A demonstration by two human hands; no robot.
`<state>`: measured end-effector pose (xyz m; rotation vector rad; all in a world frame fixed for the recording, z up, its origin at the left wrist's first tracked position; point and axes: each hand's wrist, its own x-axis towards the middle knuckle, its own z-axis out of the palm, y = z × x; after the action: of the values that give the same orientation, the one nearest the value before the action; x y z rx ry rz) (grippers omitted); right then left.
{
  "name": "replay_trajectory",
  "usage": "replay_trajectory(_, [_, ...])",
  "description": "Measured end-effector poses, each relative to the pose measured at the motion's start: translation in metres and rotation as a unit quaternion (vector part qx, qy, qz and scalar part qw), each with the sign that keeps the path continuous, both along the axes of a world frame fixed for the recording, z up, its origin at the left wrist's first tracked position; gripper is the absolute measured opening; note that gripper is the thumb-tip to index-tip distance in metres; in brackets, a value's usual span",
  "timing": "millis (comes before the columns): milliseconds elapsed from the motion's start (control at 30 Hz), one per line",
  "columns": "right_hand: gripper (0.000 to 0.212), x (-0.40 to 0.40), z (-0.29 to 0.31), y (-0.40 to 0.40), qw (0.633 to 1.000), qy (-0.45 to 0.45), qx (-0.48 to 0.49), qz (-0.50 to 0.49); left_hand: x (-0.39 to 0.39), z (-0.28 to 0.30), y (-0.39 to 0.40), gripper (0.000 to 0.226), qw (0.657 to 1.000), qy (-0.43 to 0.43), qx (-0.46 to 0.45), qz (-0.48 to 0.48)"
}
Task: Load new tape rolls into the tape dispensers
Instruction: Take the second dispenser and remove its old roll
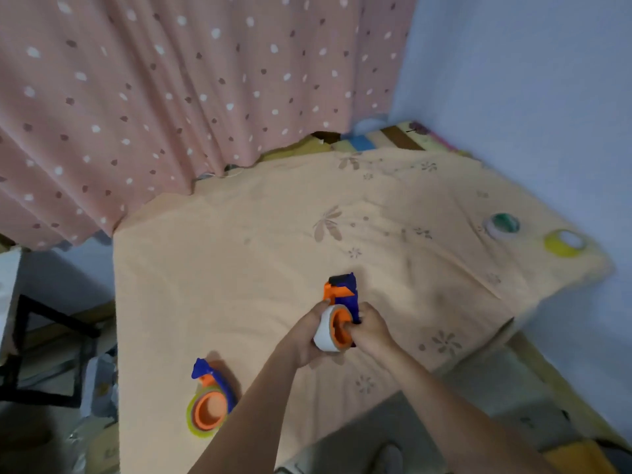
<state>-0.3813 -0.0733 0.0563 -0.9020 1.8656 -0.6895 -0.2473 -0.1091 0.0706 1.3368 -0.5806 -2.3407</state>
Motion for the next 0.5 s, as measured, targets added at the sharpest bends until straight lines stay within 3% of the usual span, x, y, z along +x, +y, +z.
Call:
replay_trajectory(233, [0.022,-0.138,0.023,0.016,0.999,-0.017,-0.021,-0.039,-0.143,0.011,-0.004,0.038,1.0,0.005,-0.017,-0.024])
replay_trajectory(367, [0.006,-0.202,0.034,0.036,0.993,-0.022,-0.053,-0.099,-0.217,0.019,-0.001,0.034,0.998,-0.009,-0.037,-0.057])
replay_trajectory(500, [0.005,-0.248,0.041,0.045,0.989,-0.012,-0.057,-0.139,-0.27,0.028,0.001,0.04,0.991,-0.021,-0.066,-0.11])
